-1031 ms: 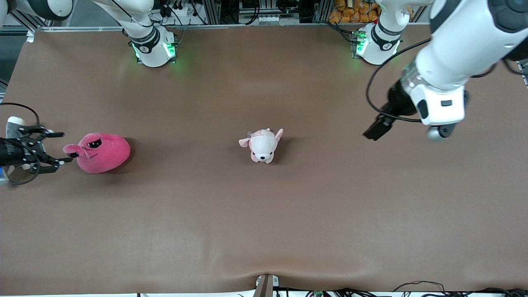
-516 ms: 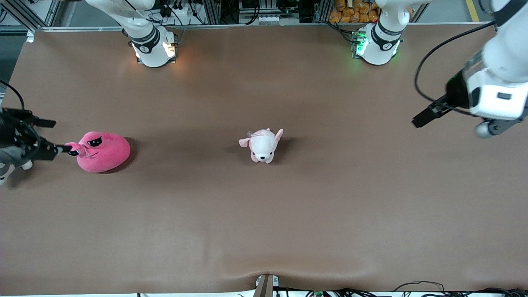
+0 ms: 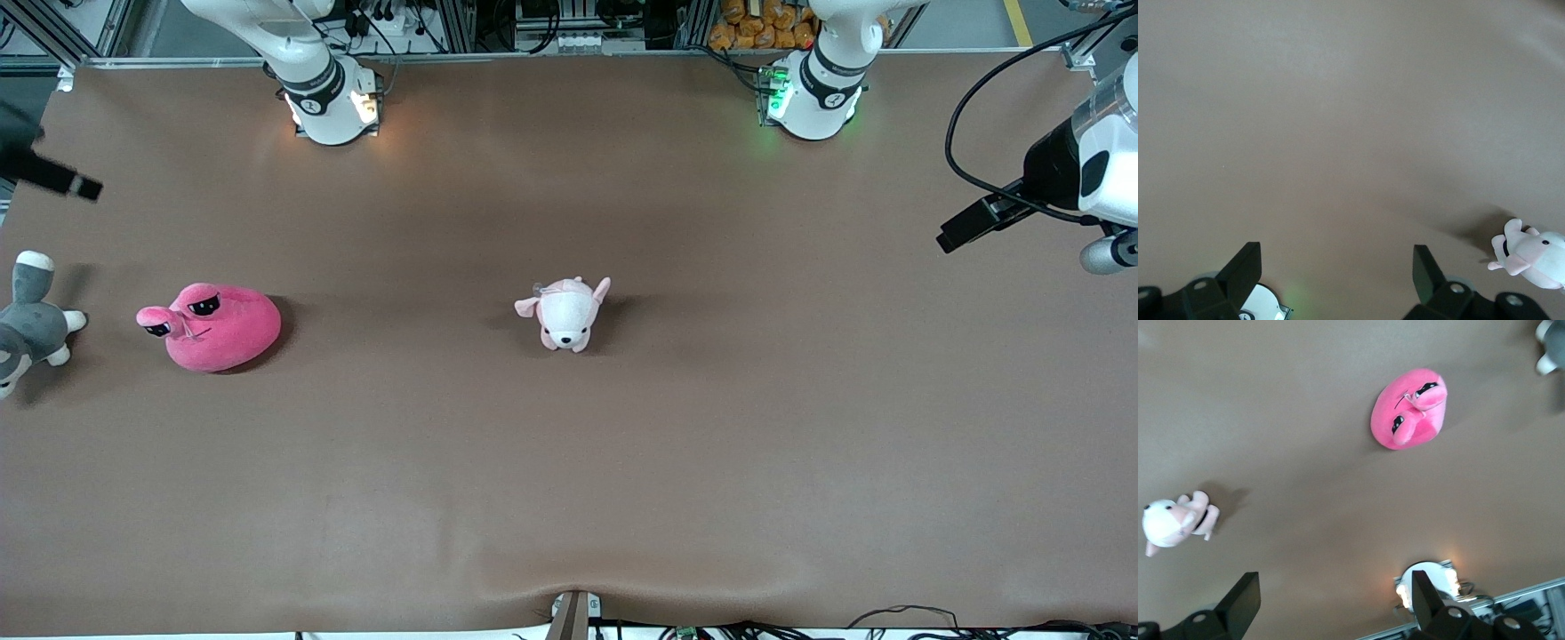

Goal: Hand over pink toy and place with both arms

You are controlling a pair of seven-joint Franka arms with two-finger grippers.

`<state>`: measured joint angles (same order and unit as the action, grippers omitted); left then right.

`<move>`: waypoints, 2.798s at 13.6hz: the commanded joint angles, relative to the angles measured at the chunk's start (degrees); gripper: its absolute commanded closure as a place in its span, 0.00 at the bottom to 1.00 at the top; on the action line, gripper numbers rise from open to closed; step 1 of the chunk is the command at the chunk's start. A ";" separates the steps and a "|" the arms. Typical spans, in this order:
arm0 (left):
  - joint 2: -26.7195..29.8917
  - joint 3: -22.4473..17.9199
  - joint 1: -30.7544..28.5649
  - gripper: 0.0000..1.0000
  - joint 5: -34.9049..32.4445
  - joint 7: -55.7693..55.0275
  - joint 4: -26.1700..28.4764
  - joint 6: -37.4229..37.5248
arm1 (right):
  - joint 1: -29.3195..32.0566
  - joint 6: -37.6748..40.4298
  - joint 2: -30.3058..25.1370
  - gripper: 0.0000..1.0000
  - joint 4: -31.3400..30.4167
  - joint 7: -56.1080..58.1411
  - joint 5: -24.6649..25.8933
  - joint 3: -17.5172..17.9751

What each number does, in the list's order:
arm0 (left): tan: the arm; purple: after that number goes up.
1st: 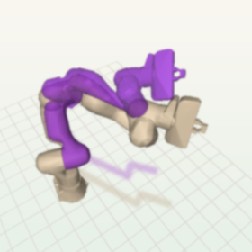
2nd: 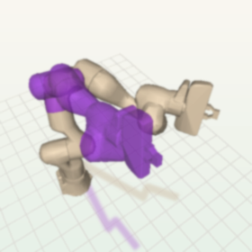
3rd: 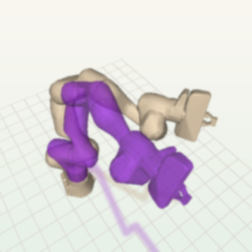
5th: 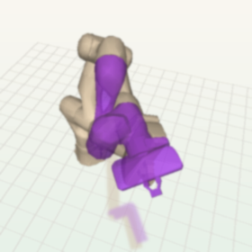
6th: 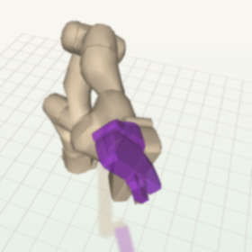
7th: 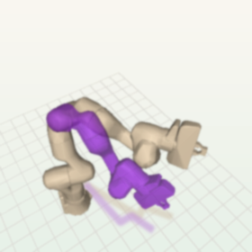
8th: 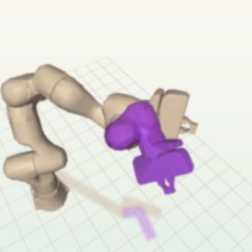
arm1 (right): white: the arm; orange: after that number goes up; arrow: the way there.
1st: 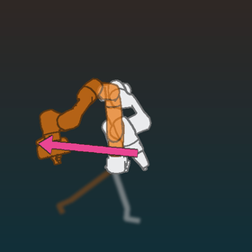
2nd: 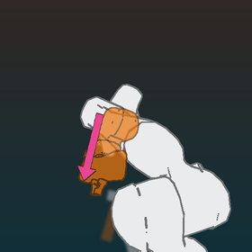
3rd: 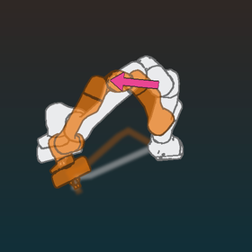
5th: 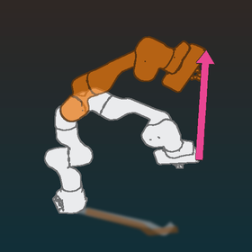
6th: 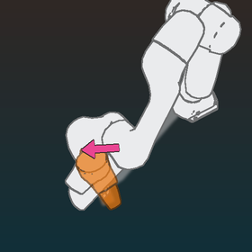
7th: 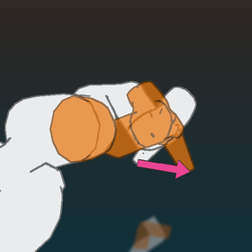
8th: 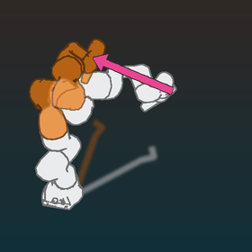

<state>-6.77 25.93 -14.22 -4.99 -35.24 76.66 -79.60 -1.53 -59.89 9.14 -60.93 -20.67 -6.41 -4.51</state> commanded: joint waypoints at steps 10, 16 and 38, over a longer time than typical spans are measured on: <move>12.56 -20.63 16.31 0.00 1.20 15.11 13.67 0.06 | 0.21 -11.83 -14.77 0.00 -19.31 15.82 7.99 -0.06; 17.58 -19.07 16.24 0.00 2.26 16.08 17.64 0.06 | -0.05 -11.74 -14.68 0.00 -19.66 16.89 8.25 -0.24; 16.97 -19.60 15.62 0.00 2.96 26.01 15.45 -1.70 | 0.04 -10.86 -14.15 0.00 -20.01 16.89 8.17 -0.24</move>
<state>9.64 6.42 1.83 -2.90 -10.37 92.67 -81.07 -1.97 -71.18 -5.19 -81.27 -4.57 0.92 -5.10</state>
